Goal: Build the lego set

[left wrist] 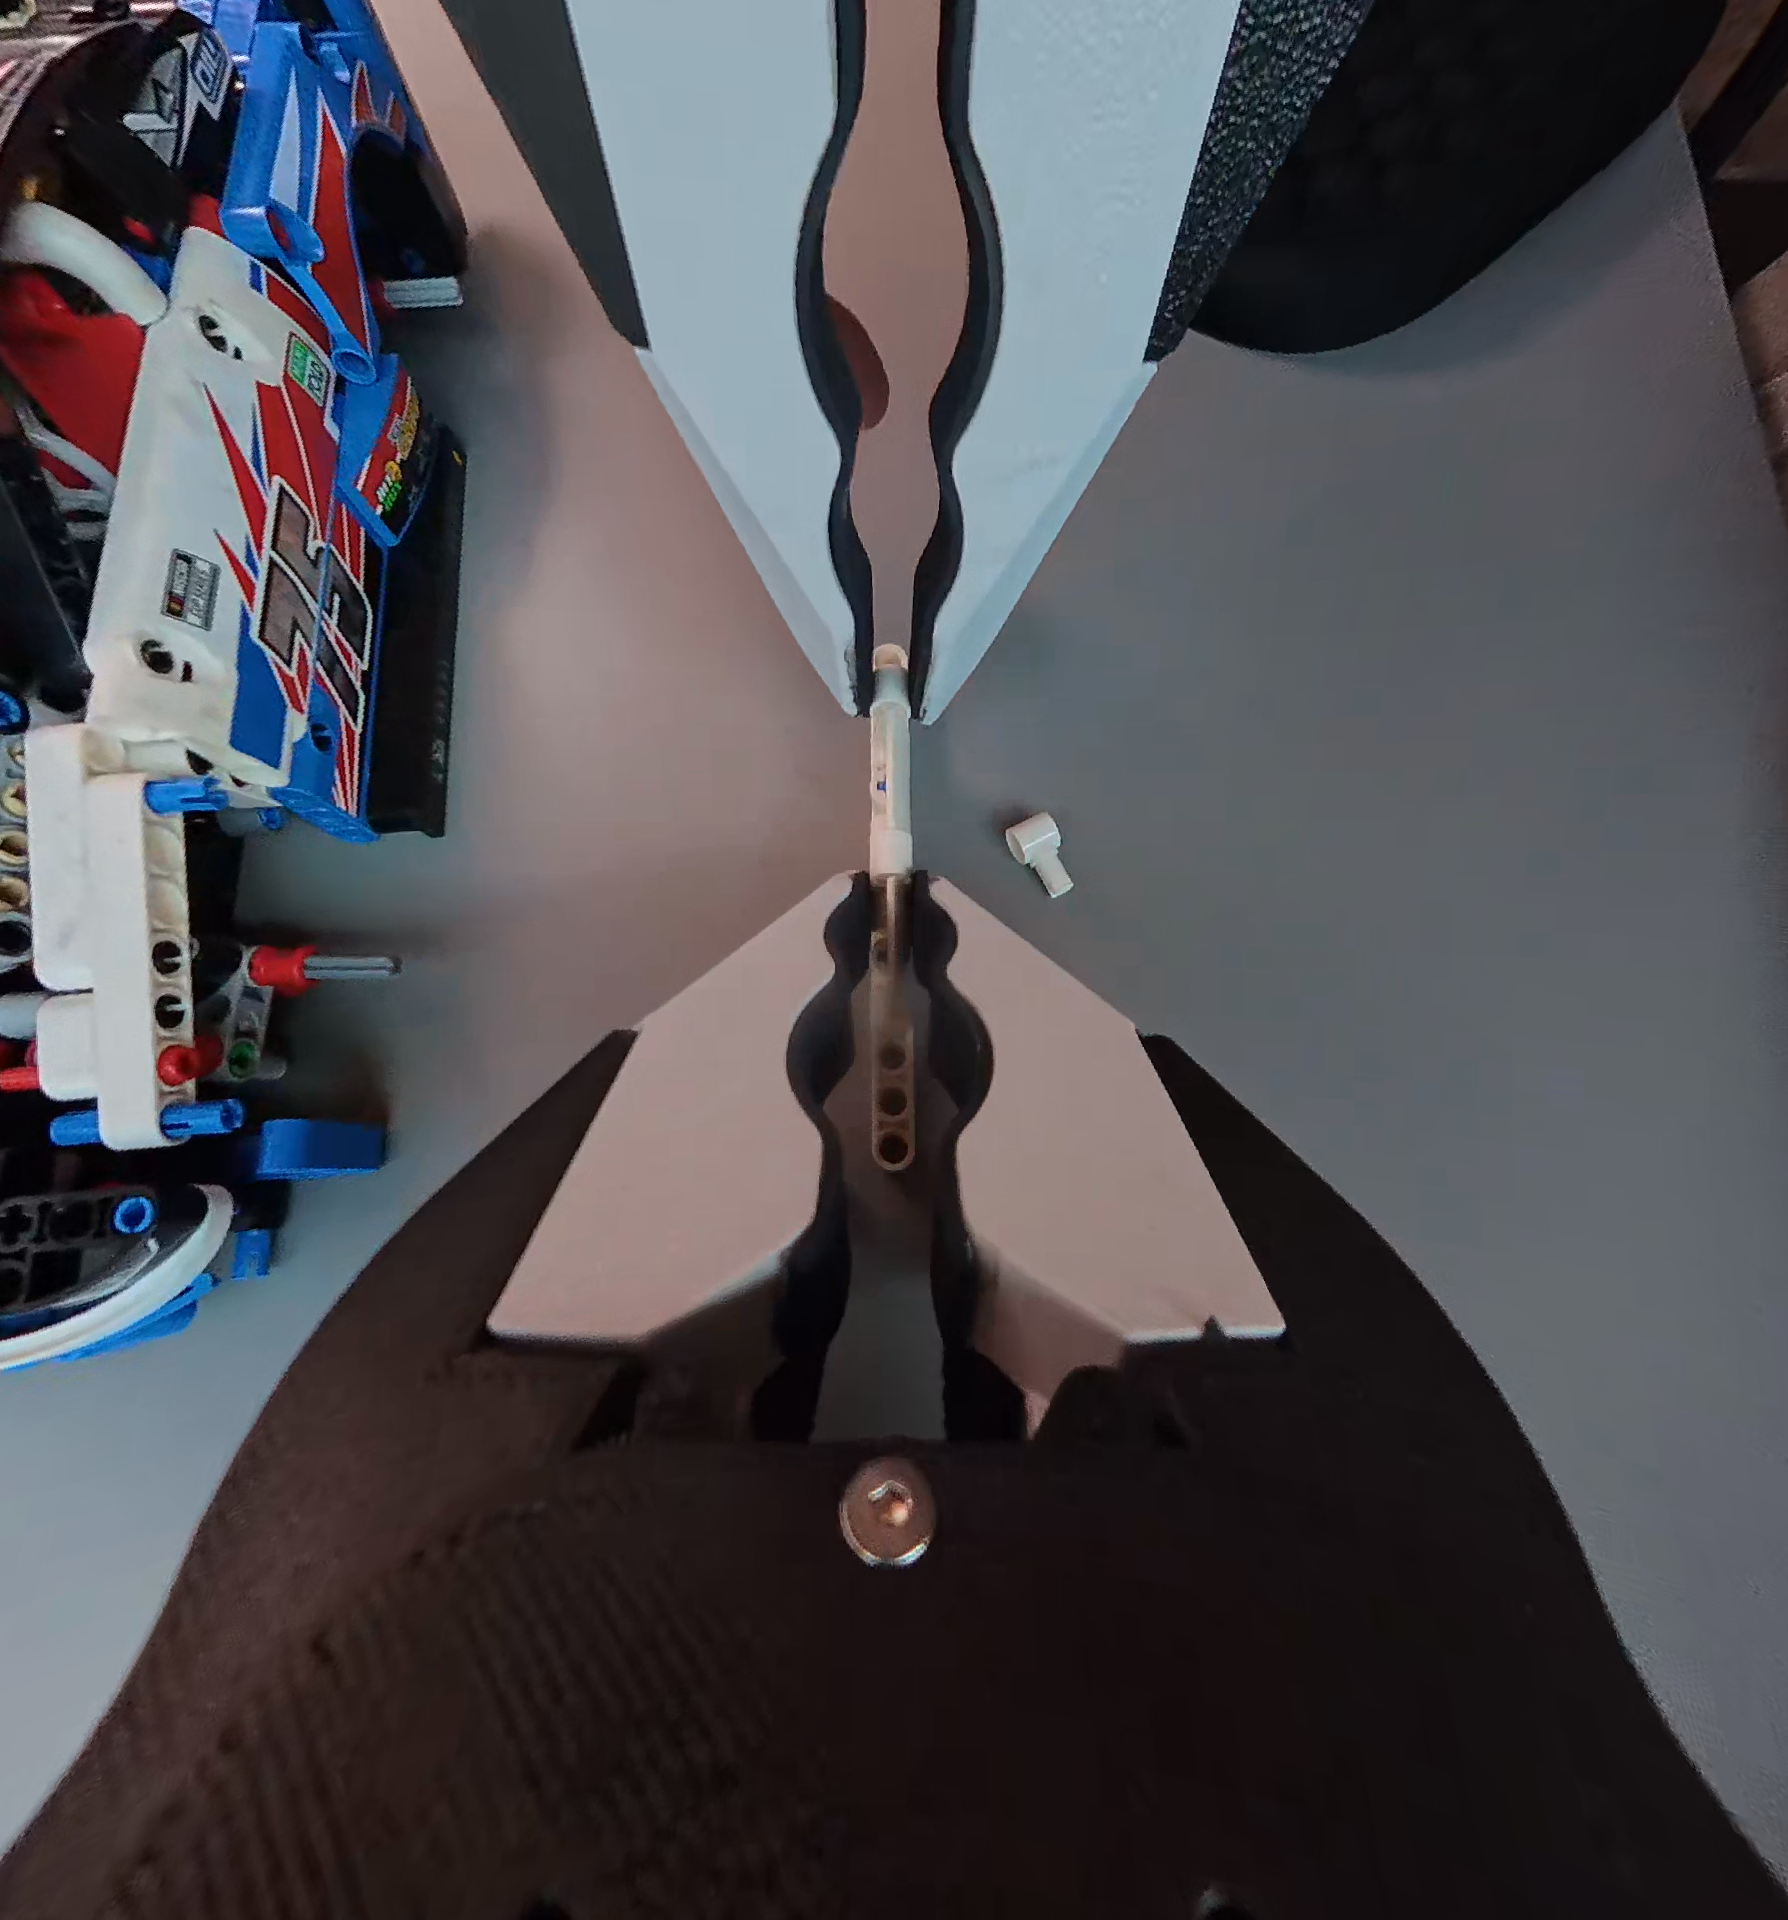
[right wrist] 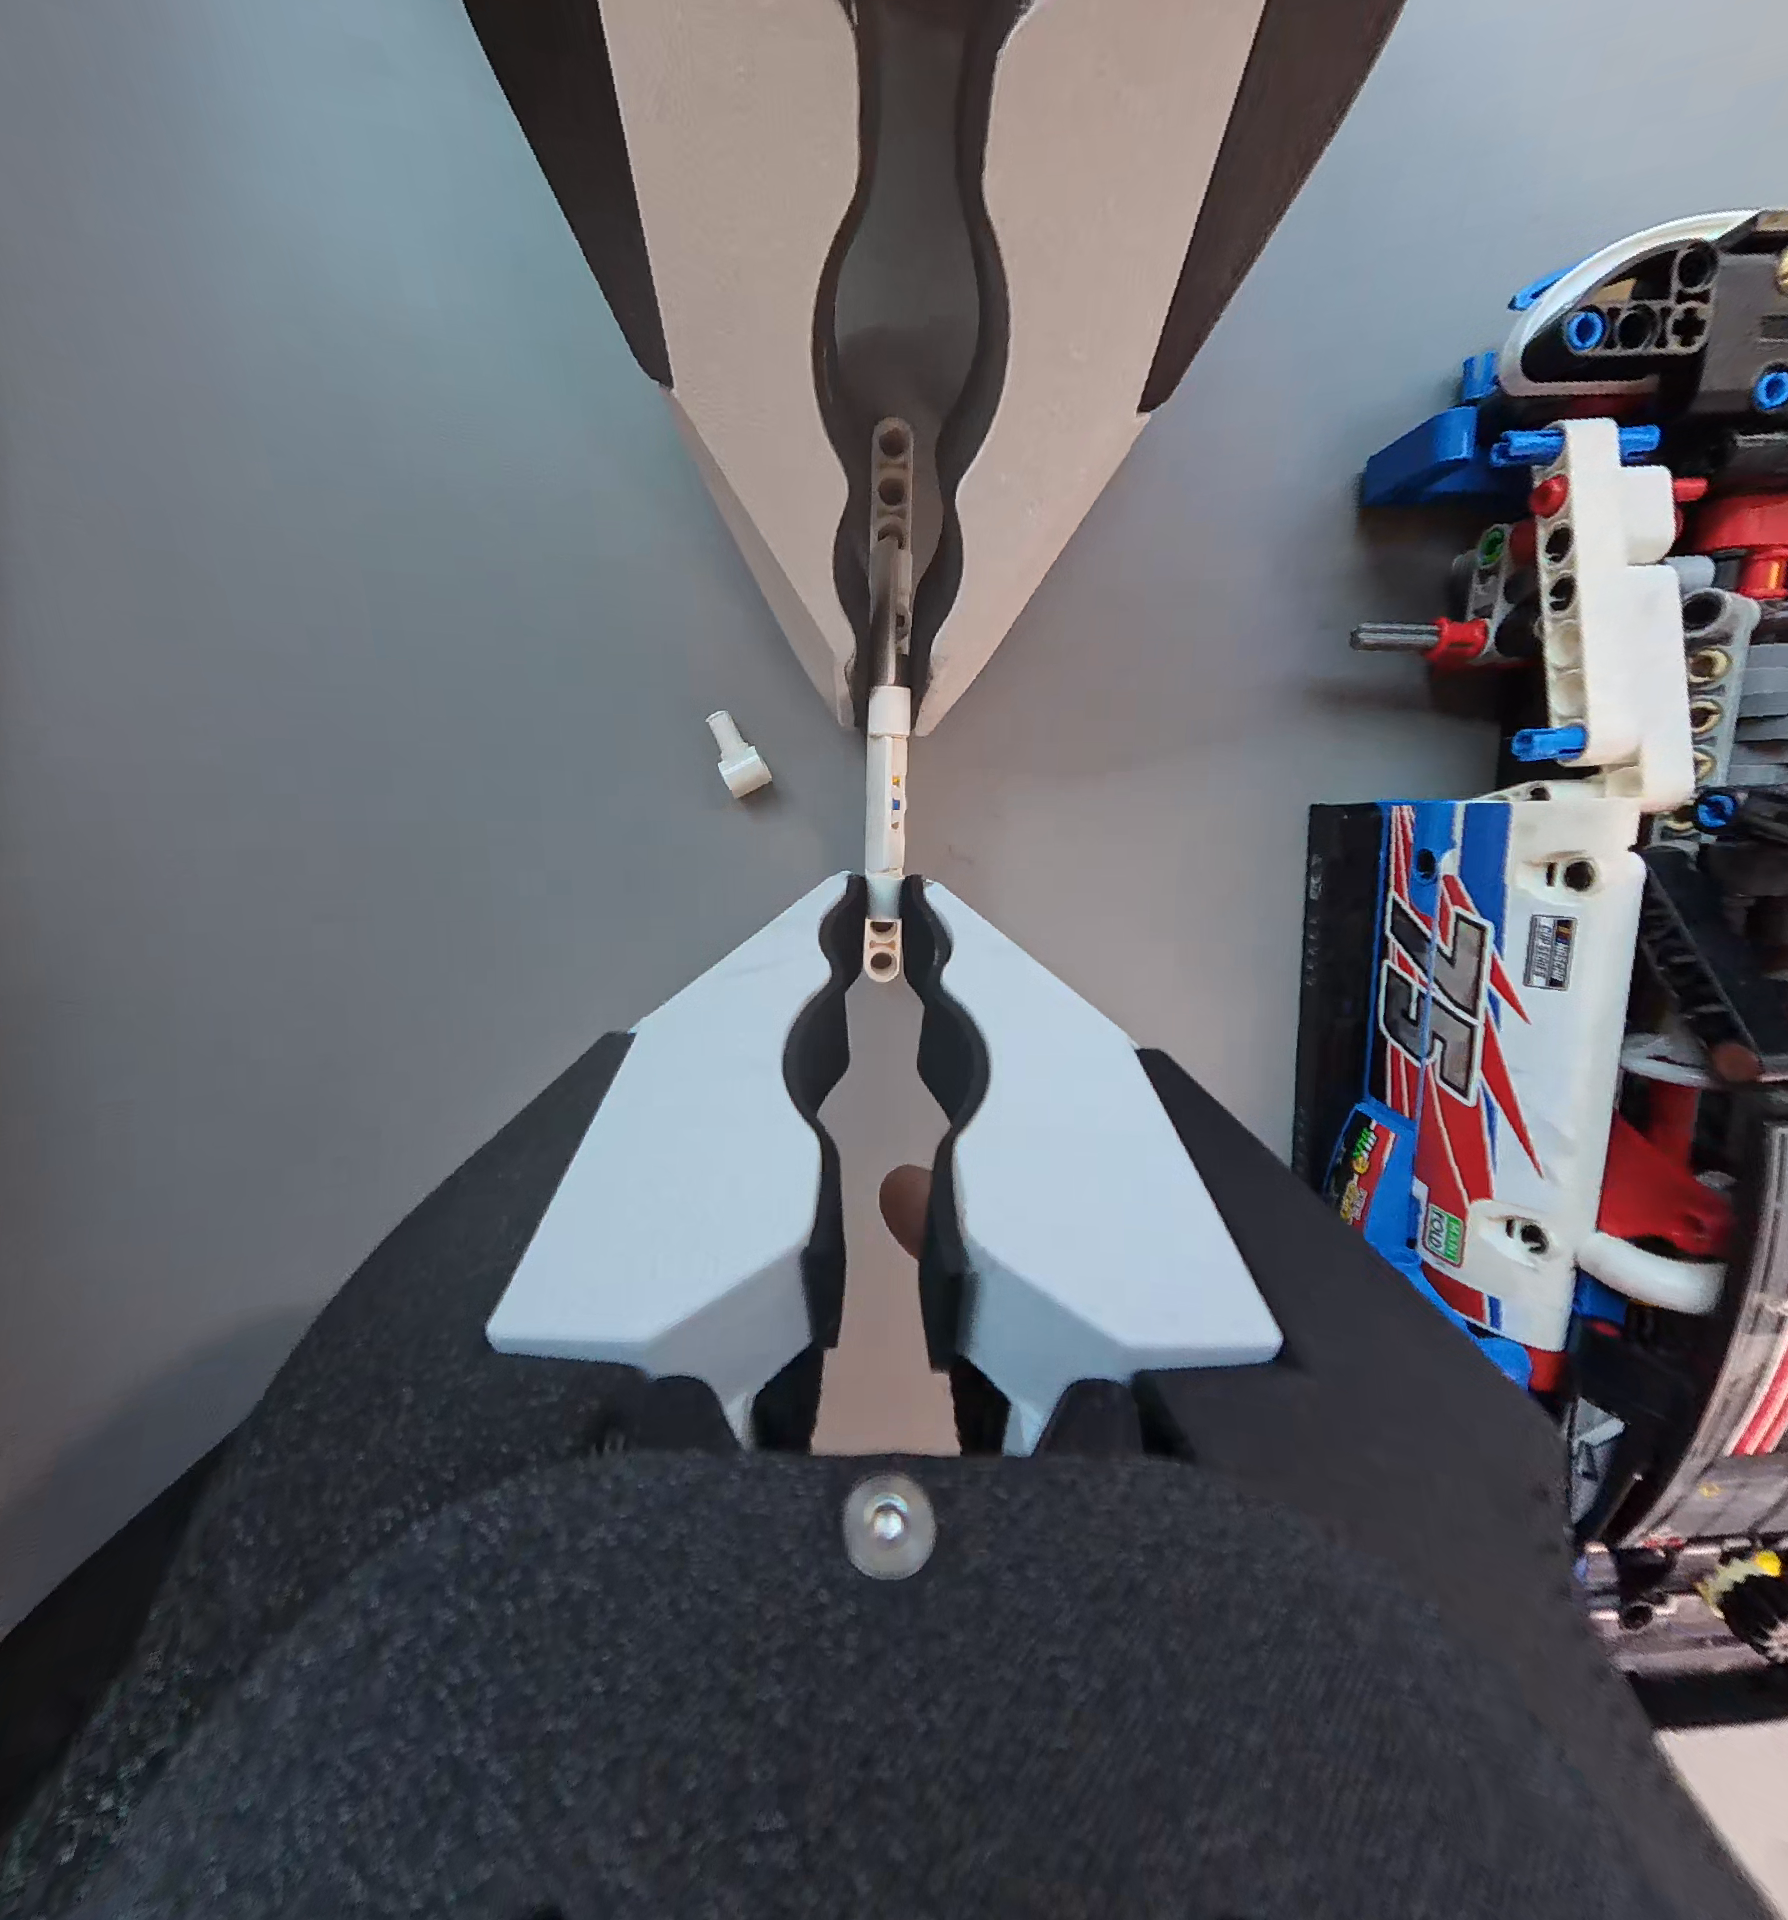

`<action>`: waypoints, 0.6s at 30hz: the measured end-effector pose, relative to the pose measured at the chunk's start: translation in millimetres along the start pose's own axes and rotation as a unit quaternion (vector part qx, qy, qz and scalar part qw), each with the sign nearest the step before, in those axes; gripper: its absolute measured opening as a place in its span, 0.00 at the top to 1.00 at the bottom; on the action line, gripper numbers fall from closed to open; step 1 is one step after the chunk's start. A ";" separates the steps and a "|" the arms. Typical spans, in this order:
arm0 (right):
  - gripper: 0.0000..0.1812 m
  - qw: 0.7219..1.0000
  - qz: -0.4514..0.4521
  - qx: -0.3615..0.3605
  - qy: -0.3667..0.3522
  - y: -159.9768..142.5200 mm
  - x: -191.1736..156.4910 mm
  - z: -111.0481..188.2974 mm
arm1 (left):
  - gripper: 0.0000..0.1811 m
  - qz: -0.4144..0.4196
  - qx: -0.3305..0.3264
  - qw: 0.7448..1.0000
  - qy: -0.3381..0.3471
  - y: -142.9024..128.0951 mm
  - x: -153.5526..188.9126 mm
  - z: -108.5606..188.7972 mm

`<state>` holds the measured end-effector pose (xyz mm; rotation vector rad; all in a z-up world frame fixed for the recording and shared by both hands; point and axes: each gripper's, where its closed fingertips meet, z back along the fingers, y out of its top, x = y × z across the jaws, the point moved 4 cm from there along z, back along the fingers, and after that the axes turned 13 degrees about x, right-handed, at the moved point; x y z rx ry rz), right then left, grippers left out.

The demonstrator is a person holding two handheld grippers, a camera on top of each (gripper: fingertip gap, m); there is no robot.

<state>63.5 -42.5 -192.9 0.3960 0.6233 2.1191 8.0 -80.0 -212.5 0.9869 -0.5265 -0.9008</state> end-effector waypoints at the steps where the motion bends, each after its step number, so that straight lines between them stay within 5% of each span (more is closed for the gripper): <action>1: 0.97 1.000 0.001 -0.001 0.000 -0.2 -0.2 0.0 | 0.97 -0.001 0.000 1.000 0.000 0.0 0.2 0.0; 18: 0.97 0.999 -0.032 -0.010 0.041 -3.4 4.5 -8.0 | 0.97 -0.020 -0.013 1.000 0.002 0.2 0.3 0.1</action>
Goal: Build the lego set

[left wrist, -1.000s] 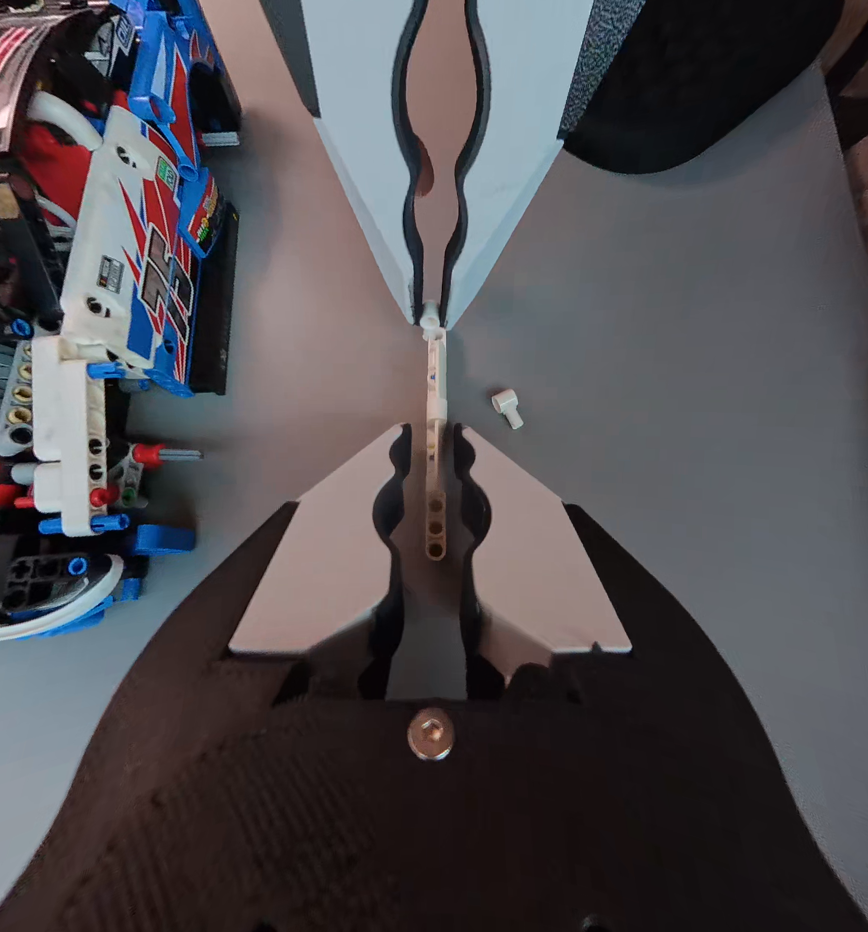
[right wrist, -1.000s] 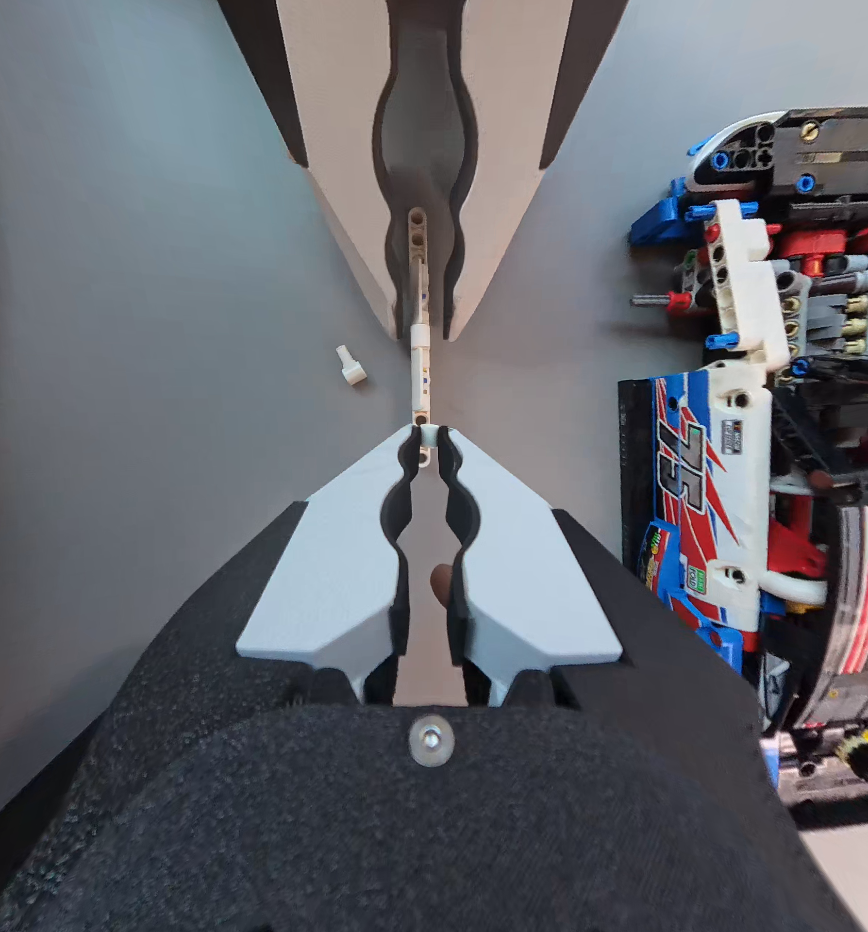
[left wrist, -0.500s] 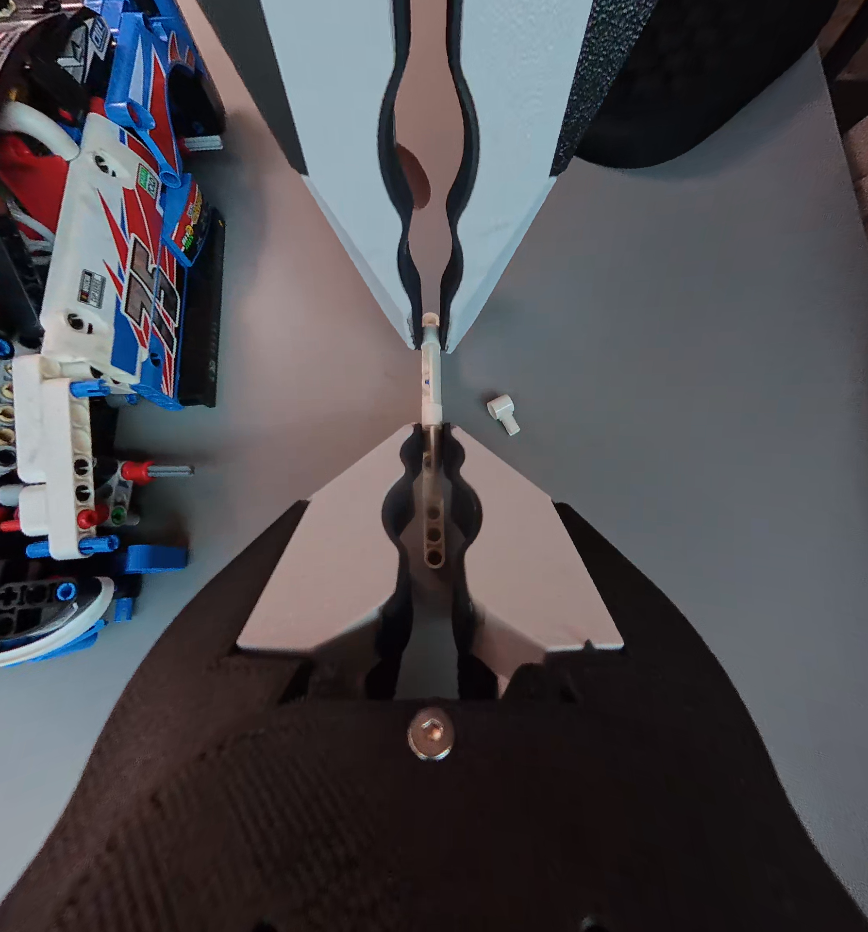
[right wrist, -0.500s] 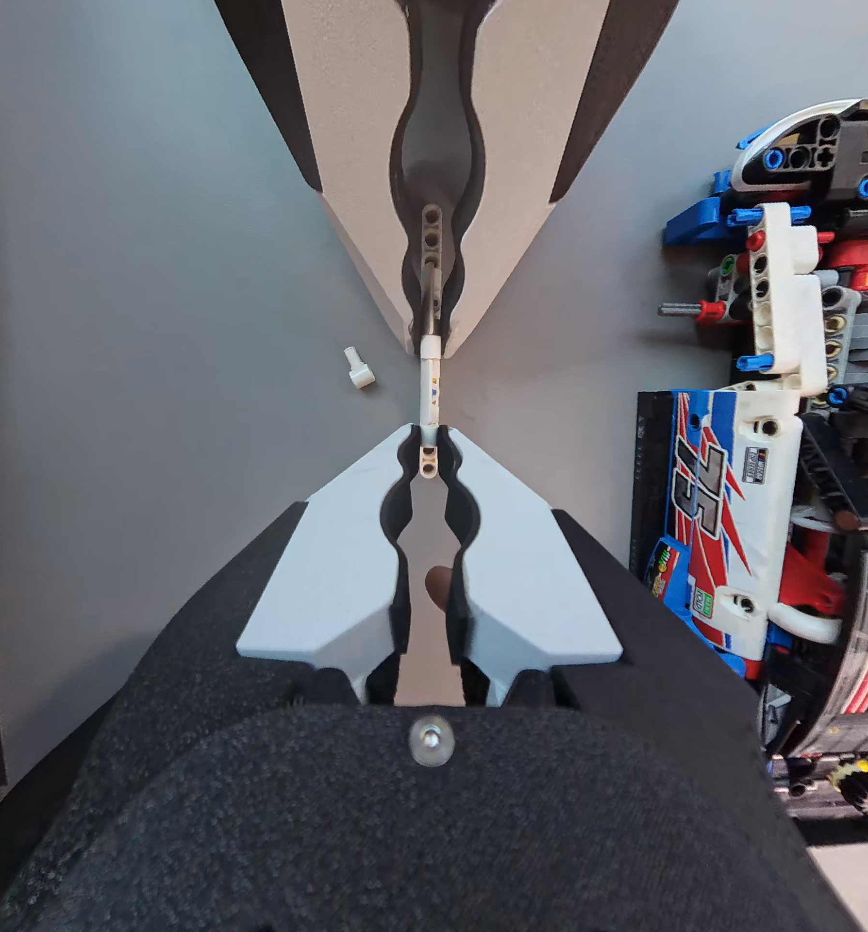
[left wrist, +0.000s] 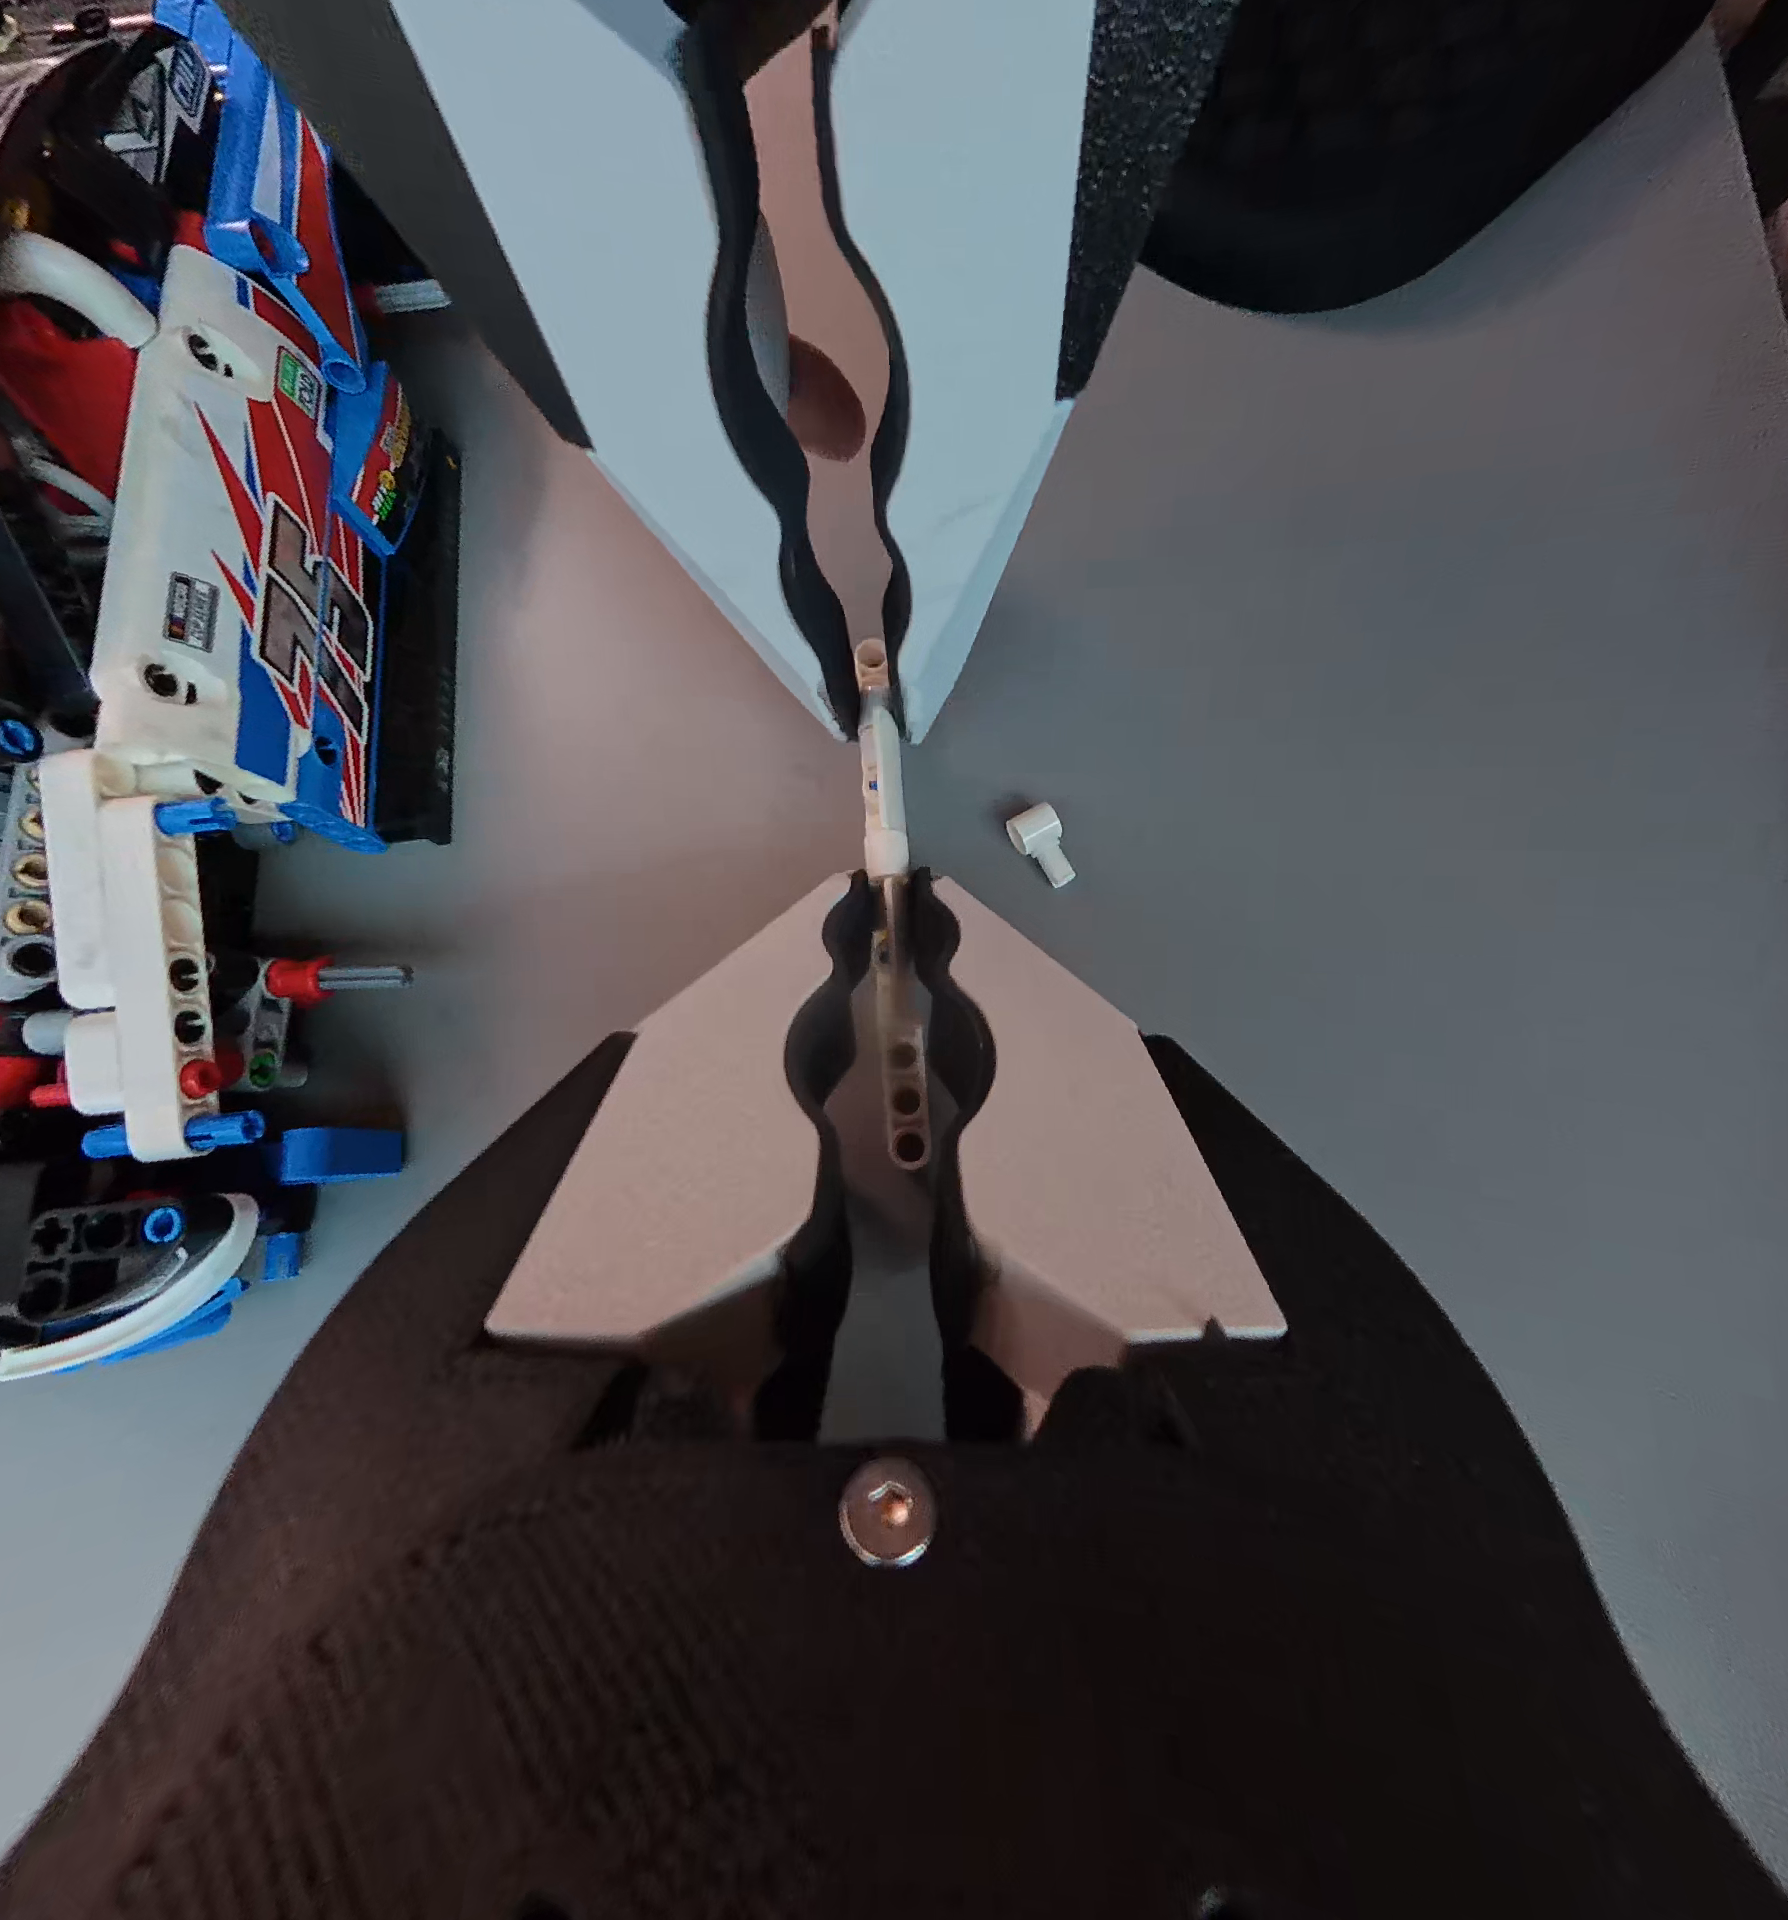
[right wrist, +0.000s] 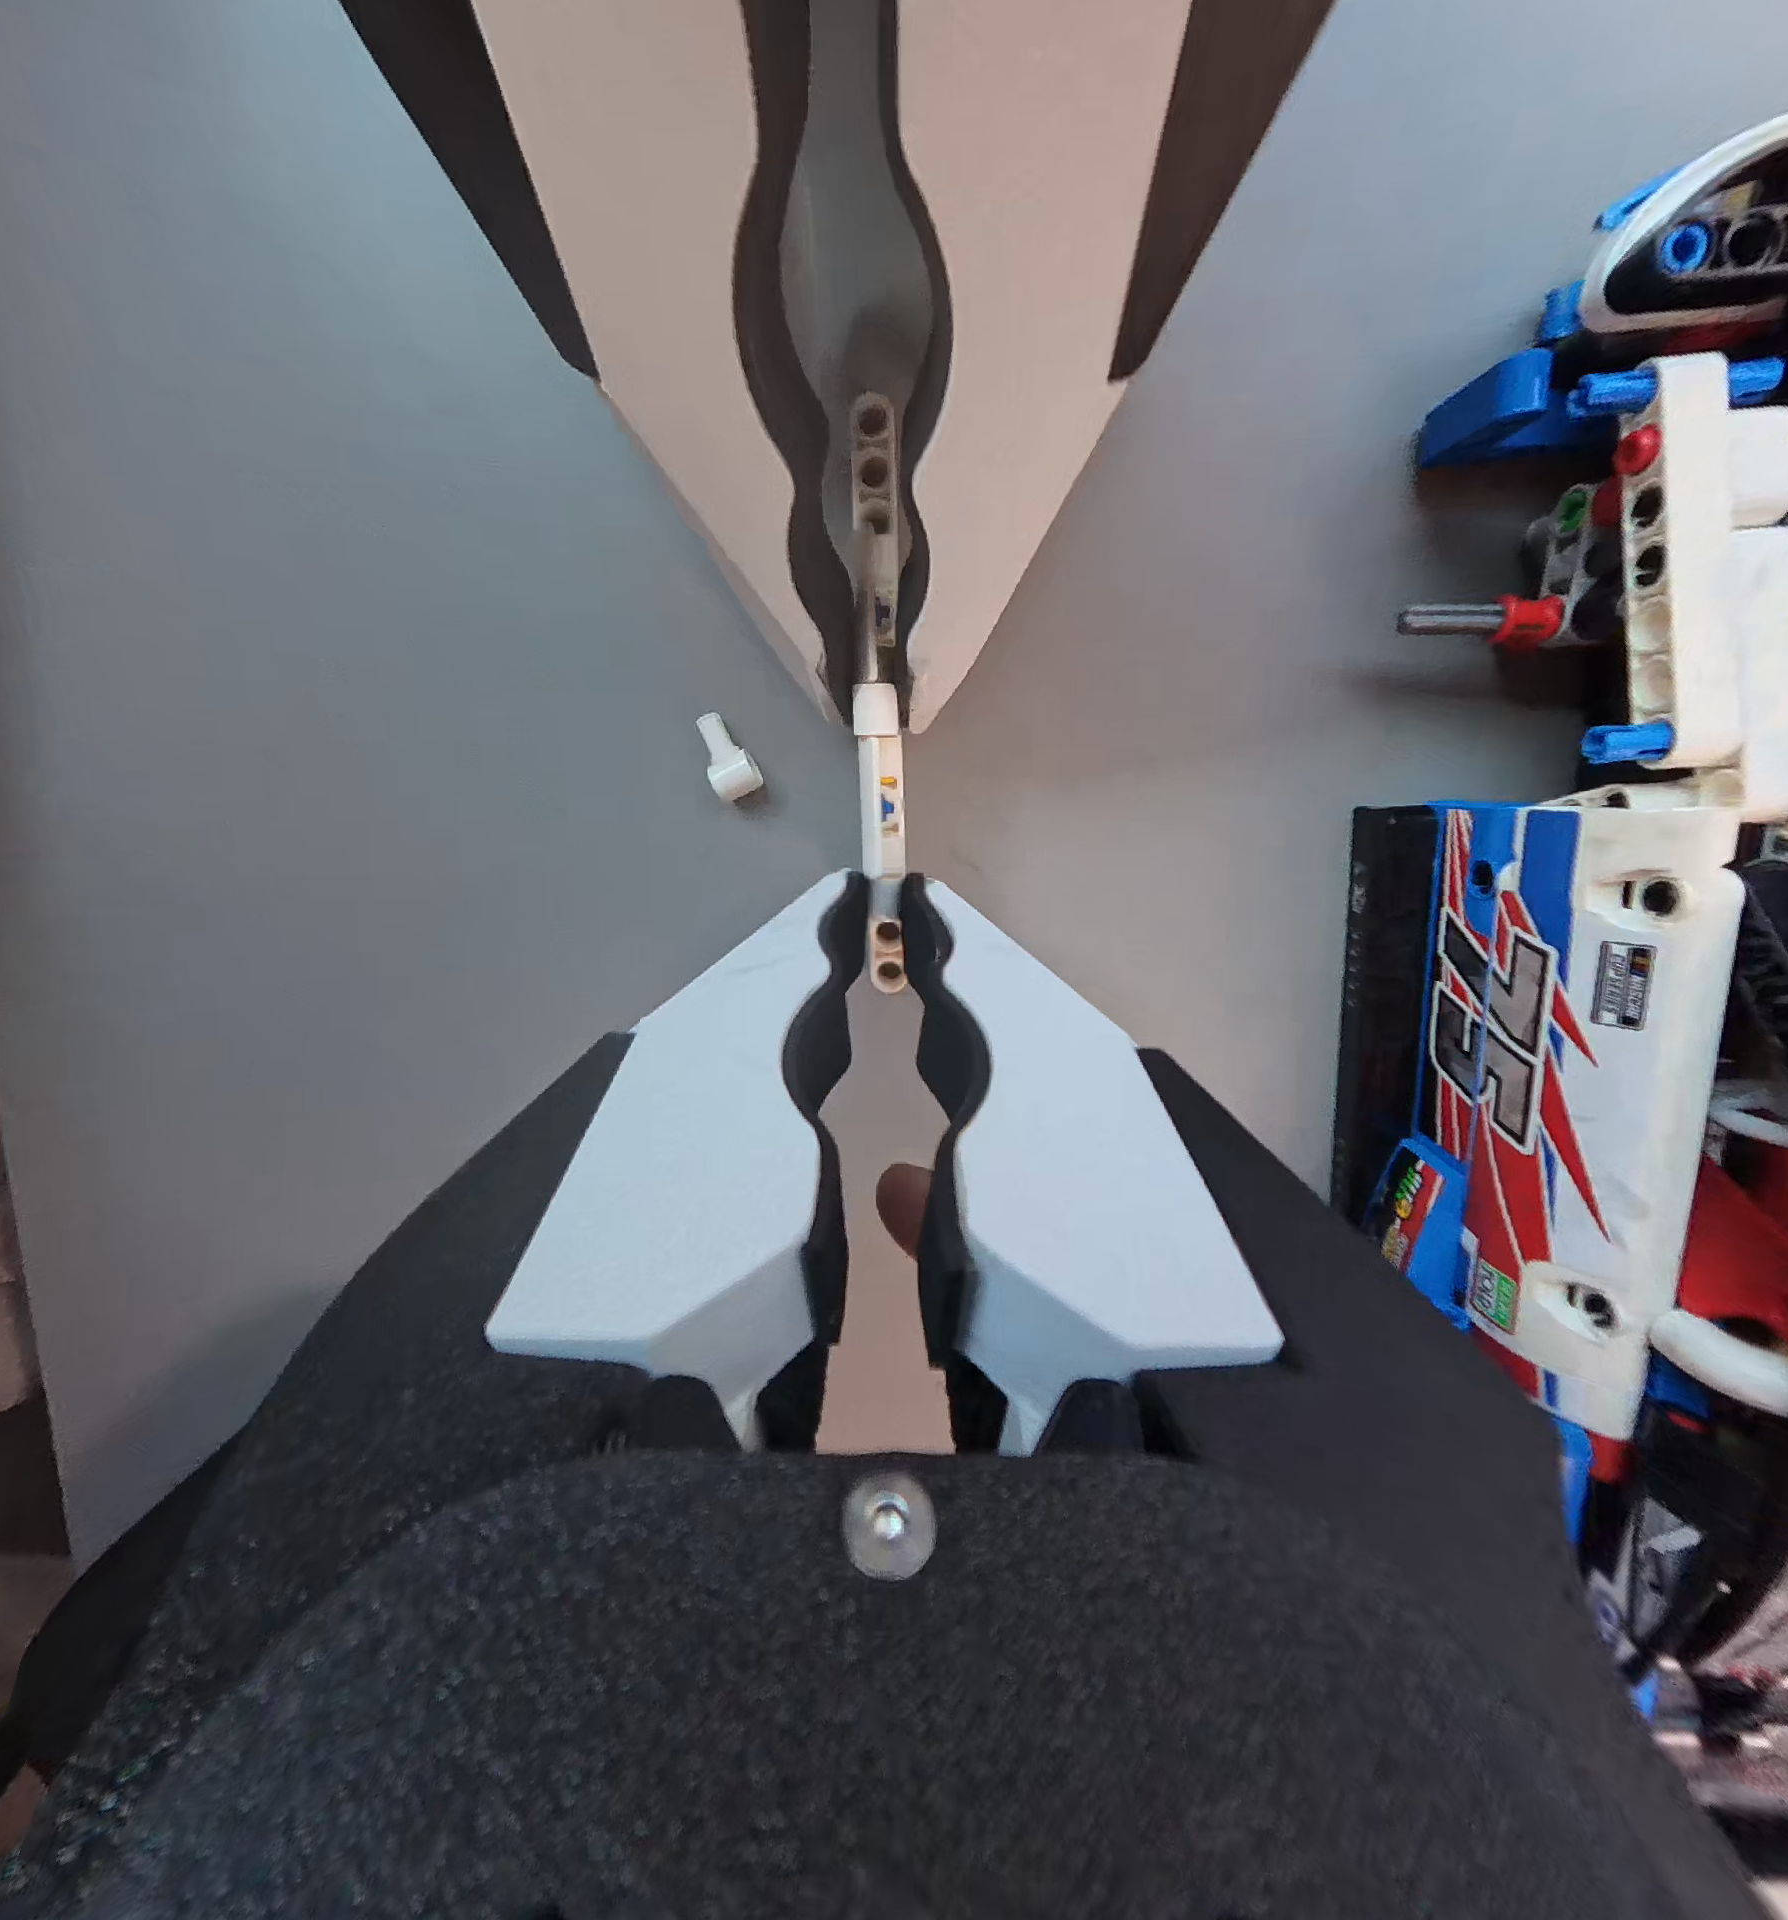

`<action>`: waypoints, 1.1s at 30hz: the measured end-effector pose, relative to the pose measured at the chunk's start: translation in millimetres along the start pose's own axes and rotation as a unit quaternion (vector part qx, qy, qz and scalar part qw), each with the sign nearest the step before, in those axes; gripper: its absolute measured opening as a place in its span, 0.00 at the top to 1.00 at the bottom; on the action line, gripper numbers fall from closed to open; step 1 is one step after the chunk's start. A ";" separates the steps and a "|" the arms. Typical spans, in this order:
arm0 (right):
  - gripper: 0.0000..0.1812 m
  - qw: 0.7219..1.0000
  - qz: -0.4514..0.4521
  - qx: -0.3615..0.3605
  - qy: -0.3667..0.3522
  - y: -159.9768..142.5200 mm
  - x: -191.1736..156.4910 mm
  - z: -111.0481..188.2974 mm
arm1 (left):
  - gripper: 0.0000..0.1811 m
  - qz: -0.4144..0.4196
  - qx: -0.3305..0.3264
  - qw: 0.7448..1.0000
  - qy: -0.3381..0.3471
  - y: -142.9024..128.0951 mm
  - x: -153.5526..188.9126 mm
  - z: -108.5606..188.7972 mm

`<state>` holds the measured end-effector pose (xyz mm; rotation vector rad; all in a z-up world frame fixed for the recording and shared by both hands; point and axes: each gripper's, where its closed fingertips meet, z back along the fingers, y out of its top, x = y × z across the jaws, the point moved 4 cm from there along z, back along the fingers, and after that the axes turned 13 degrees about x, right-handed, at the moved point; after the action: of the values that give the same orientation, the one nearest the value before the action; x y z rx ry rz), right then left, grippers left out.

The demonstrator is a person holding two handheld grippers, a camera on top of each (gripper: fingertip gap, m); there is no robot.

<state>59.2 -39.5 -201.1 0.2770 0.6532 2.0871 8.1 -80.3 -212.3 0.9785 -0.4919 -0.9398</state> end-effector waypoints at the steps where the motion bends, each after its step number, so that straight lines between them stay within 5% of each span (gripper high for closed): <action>1: 0.97 1.000 -0.004 0.005 0.008 0.3 0.6 0.0 | 0.97 -0.002 0.001 1.000 0.001 -0.1 0.1 0.1; 11: 0.97 0.999 0.036 -0.007 0.004 1.9 -1.1 -0.9 | 0.97 0.009 0.010 1.000 -0.005 -0.5 -1.2 0.3; 14: 0.81 0.999 0.048 0.010 -0.001 -1.4 -6.3 7.3 | 0.97 0.010 0.013 1.000 -0.006 -0.8 -0.7 0.5; 21: 0.92 0.996 0.005 0.079 -0.040 1.8 -5.4 17.5 | 0.97 0.013 0.015 1.000 -0.009 -0.2 -0.7 -0.5; 33: 0.97 0.994 0.106 0.007 0.009 -1.0 -7.4 2.3 | 0.97 0.000 0.026 0.999 -0.027 -1.0 0.6 0.1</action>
<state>65.1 -44.3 -199.4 0.3479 0.6740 2.2905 7.9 -81.0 -213.2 1.0024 -0.5629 -0.9597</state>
